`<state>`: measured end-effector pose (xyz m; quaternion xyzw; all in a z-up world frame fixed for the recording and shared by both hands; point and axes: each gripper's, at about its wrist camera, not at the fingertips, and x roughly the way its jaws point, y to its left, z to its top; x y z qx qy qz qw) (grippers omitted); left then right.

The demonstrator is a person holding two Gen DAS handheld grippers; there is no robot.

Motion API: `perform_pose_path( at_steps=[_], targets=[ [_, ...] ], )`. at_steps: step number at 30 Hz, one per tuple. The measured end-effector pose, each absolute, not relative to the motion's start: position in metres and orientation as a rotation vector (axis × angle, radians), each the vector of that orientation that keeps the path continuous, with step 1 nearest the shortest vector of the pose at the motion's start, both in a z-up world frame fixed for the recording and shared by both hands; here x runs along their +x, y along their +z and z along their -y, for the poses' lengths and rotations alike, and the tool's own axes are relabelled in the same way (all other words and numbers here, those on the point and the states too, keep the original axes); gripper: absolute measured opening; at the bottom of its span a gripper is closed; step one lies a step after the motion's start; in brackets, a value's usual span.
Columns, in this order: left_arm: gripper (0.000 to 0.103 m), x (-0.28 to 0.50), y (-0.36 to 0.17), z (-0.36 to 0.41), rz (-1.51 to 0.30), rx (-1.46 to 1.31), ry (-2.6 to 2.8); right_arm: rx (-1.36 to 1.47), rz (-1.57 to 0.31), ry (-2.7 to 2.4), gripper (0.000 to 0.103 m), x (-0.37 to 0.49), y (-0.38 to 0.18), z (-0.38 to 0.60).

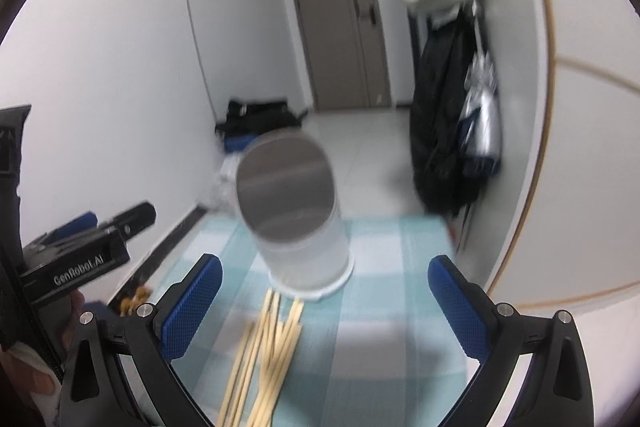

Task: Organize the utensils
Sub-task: 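Lower the right gripper onto the chopsticks and close on one chopstick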

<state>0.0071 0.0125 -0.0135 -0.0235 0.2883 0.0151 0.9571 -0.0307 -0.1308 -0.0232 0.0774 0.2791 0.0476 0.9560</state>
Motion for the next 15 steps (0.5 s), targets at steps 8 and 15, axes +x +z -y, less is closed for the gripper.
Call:
perform_pose_path(
  at_steps=[8, 15],
  targets=[
    [0.102, 0.03, -0.049, -0.041, -0.731, -0.108, 0.036, 0.143, -0.982, 0.156, 0.064, 0.02, -0.095, 0.119],
    [0.102, 0.049, -0.068, -0.064, -0.836, -0.191, 0.06, 0.094, -1.148, 0.18, 0.038, 0.052, -0.133, 0.106]
  ],
)
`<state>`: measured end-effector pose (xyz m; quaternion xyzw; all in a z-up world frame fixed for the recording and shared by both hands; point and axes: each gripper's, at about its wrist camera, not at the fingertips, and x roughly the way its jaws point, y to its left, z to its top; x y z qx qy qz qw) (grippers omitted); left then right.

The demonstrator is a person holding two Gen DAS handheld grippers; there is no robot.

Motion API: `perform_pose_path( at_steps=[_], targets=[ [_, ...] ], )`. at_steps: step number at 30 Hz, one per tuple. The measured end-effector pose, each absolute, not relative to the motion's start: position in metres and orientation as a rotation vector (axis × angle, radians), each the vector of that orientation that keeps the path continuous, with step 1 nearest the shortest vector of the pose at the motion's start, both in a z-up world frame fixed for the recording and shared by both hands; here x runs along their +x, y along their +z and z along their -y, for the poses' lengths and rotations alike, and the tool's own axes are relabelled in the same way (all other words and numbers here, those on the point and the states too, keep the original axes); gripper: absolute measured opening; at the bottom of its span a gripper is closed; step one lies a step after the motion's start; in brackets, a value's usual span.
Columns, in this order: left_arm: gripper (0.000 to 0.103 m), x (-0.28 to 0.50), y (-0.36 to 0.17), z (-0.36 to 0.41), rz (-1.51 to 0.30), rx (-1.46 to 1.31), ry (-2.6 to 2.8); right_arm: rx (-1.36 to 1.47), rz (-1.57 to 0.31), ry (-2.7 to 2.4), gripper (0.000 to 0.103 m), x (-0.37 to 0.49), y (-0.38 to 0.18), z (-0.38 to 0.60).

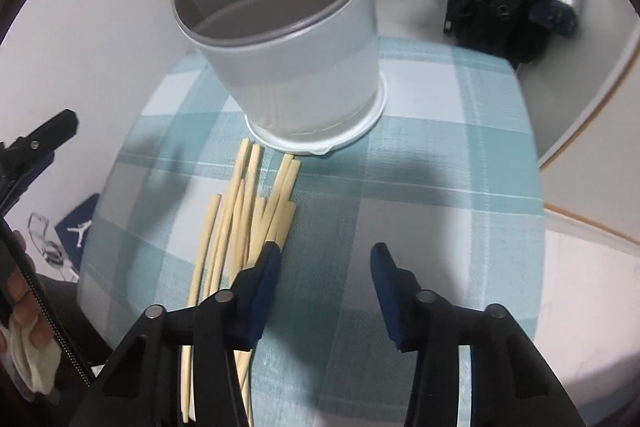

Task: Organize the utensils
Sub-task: 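Lower the right gripper onto the chopsticks and close on one chopstick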

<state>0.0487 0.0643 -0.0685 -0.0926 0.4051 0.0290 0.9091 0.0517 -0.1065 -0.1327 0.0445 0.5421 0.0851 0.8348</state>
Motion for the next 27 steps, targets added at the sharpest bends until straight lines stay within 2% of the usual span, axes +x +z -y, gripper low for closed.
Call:
perform_pose_path(
  at_steps=[11, 17, 27],
  targets=[
    [0.102, 0.052, -0.083, -0.069, -0.955, -0.19, 0.05, -0.026, -1.199, 0.149, 0.036, 0.065, -0.154, 0.084],
    [0.102, 0.051, -0.079, -0.072, -0.946, -0.178, 0.051, -0.131, -1.232, 0.144, 0.026, 0.065, -0.156, 0.078],
    [0.101, 0.055, -0.089, -0.075, -1.006, -0.185, 0.027, -0.13, -1.231, 0.165, 0.026, 0.065, -0.158, 0.079]
  ],
)
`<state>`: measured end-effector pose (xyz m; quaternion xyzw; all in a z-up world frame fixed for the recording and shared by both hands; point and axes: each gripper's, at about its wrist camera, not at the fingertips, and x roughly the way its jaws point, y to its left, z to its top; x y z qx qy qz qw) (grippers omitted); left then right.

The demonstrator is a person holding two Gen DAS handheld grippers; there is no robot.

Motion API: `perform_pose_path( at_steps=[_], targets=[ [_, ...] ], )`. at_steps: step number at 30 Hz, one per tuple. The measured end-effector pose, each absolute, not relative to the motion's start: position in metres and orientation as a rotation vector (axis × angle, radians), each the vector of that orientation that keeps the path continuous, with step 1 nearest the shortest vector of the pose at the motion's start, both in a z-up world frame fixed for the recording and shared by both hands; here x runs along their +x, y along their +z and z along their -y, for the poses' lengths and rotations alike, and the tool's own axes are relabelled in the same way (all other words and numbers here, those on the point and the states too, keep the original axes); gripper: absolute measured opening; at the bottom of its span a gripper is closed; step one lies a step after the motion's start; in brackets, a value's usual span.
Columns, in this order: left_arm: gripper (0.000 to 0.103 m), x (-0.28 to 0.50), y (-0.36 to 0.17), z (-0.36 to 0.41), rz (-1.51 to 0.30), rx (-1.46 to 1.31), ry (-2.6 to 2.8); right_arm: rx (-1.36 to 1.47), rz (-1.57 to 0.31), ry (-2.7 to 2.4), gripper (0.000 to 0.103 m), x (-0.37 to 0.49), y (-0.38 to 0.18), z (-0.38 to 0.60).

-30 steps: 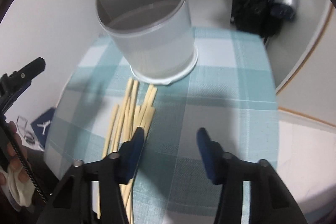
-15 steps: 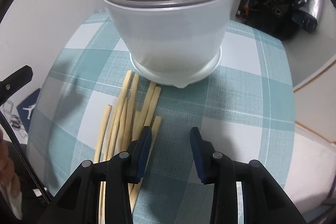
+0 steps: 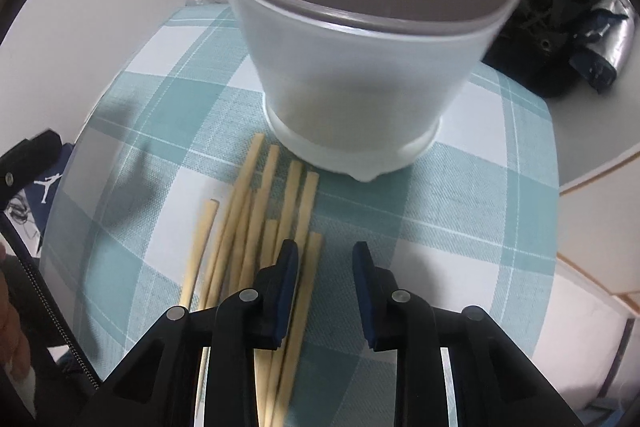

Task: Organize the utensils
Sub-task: 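Lower the right gripper onto the chopsticks and close on one chopstick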

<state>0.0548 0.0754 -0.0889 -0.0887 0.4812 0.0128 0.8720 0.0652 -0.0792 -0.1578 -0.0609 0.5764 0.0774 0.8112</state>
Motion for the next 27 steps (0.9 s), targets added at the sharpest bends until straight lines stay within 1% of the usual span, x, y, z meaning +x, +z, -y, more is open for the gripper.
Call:
perform_pose_path(
  at_steps=[1, 2, 5, 11, 15, 18, 27],
  targets=[
    [0.101, 0.054, -0.089, -0.075, -1.01, -0.187, 0.017, -0.121, -1.233, 0.17, 0.025, 0.064, -0.158, 0.08],
    [0.101, 0.054, -0.089, -0.074, -1.011, -0.186, 0.014, -0.112, -1.23, 0.168, 0.022, 0.063, -0.159, 0.083],
    [0.101, 0.052, -0.088, -0.07, -1.007, -0.165, 0.007, -0.092, -1.215, 0.154, 0.022, 0.055, -0.154, 0.089],
    [0.101, 0.052, -0.088, -0.067, -1.015, -0.157, -0.001, -0.1, -1.248, 0.153, 0.022, 0.047, -0.161, 0.101],
    [0.101, 0.049, -0.086, -0.068, -0.999, -0.145, 0.001, -0.124, -1.226, 0.164, 0.019, 0.055, -0.163, 0.079],
    [0.101, 0.049, -0.086, -0.071, -1.002, -0.148, 0.007, -0.096, -1.195, 0.156, 0.02, 0.053, -0.158, 0.08],
    [0.101, 0.05, -0.085, -0.071, -1.001, -0.156, 0.011, -0.087, -1.234, 0.206, 0.02, 0.049, -0.169, 0.086]
  ],
)
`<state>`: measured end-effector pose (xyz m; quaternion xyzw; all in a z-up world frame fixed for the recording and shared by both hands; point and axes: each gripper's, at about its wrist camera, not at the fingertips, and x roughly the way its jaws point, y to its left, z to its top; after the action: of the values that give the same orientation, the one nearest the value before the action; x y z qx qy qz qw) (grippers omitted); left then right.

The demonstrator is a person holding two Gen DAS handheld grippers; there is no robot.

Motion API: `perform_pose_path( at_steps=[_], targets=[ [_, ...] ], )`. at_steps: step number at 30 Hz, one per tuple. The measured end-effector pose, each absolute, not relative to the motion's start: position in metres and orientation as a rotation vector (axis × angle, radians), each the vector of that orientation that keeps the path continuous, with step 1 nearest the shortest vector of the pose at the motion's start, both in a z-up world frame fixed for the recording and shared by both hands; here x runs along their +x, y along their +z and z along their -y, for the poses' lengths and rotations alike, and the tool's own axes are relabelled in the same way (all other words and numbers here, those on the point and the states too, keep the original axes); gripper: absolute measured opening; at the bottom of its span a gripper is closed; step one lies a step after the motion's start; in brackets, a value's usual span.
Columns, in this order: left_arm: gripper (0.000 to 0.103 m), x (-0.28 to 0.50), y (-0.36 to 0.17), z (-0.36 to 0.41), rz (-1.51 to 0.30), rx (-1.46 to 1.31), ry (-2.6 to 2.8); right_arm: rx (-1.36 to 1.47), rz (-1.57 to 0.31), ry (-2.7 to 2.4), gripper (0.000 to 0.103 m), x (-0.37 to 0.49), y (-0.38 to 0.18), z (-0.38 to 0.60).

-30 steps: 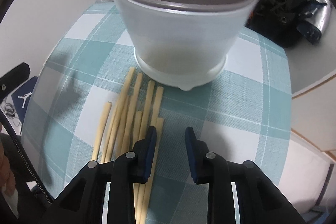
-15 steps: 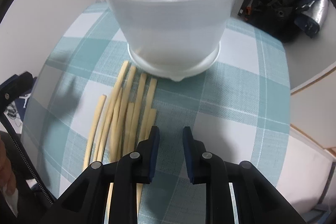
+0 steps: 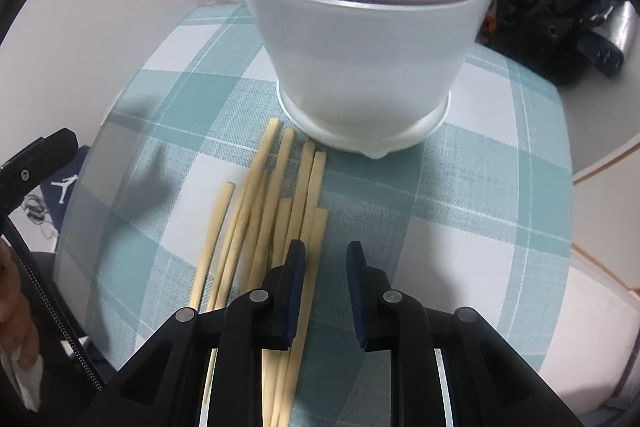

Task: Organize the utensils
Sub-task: 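Lower the right gripper onto the chopsticks and close on one chopstick, then lift the chopstick with the right gripper toward the left gripper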

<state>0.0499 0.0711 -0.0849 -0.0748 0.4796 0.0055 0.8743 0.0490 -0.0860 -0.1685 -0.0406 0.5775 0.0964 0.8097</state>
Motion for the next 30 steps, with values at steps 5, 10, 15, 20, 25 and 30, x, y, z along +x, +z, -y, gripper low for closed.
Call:
perform_pose_path(
  at_steps=[5, 10, 15, 20, 25, 30],
  targets=[
    [0.101, 0.05, -0.085, -0.071, -0.998, -0.155, 0.016, -0.109, -1.248, 0.168, 0.02, 0.054, -0.173, 0.085],
    [0.101, 0.05, -0.087, -0.071, -1.006, -0.16, 0.022, -0.118, -1.259, 0.182, 0.02, 0.062, -0.17, 0.087],
    [0.101, 0.05, -0.086, -0.07, -0.998, -0.154, 0.039, -0.171, -1.246, 0.167, 0.021, 0.065, -0.175, 0.078],
    [0.101, 0.049, -0.092, -0.073, -1.024, -0.202, 0.024, -0.155, -1.211, 0.177, 0.014, 0.063, -0.171, 0.068],
    [0.098, 0.044, -0.095, -0.058, -1.033, -0.181, -0.033, 0.033, -1.16, 0.185, 0.004, 0.056, -0.166, 0.096],
    [0.098, 0.044, -0.102, -0.042, -1.089, -0.154, -0.065, 0.234, -1.075, 0.186, 0.004, 0.052, -0.153, 0.132]
  ],
)
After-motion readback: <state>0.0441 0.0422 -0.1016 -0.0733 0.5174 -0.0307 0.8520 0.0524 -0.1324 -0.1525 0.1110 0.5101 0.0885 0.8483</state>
